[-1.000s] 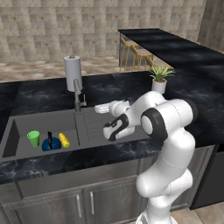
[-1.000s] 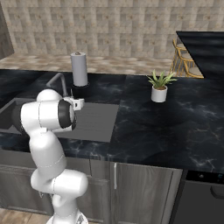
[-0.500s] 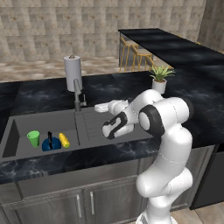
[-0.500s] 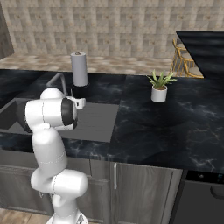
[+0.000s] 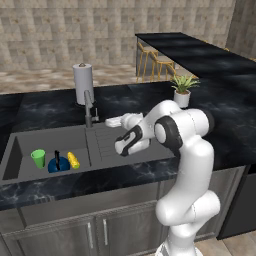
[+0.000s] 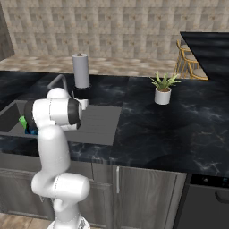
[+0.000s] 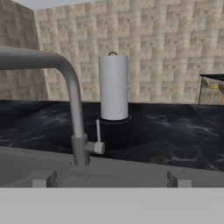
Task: Pick the kettle and cup and place them in the sink. Then turn on the water.
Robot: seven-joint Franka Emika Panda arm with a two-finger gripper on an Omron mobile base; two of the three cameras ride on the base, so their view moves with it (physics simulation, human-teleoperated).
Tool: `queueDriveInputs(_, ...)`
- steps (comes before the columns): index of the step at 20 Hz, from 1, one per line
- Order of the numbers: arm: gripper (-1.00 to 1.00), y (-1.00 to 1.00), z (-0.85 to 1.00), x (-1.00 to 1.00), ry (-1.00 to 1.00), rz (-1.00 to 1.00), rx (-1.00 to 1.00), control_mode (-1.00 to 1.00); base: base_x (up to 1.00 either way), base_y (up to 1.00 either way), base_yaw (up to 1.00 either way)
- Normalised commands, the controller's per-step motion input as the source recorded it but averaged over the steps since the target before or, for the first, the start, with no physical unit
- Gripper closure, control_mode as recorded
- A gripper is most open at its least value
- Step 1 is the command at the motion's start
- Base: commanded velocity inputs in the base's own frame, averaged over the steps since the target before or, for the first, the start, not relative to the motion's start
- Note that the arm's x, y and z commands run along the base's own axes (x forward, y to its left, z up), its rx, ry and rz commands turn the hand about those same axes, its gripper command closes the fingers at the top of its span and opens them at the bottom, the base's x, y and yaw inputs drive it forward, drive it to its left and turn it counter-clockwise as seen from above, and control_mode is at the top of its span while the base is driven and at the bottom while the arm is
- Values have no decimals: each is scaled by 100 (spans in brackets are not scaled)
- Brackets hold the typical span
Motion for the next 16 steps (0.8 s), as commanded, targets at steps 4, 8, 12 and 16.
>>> queueDriveInputs(4, -100, -2, -9, 31, -4, 7, 0, -100, 0, 0, 0)
queueDriveInputs(8, -100, 0, -9, 32, -3, 5, 0, -100, 0, 0, 0)
queueDriveInputs(12, -100, 0, -17, 26, 0, 2, 0, -100, 0, 0, 0)
queueDriveInputs(16, -100, 0, -6, 16, 0, 1, 0, -100, 0, 0, 0)
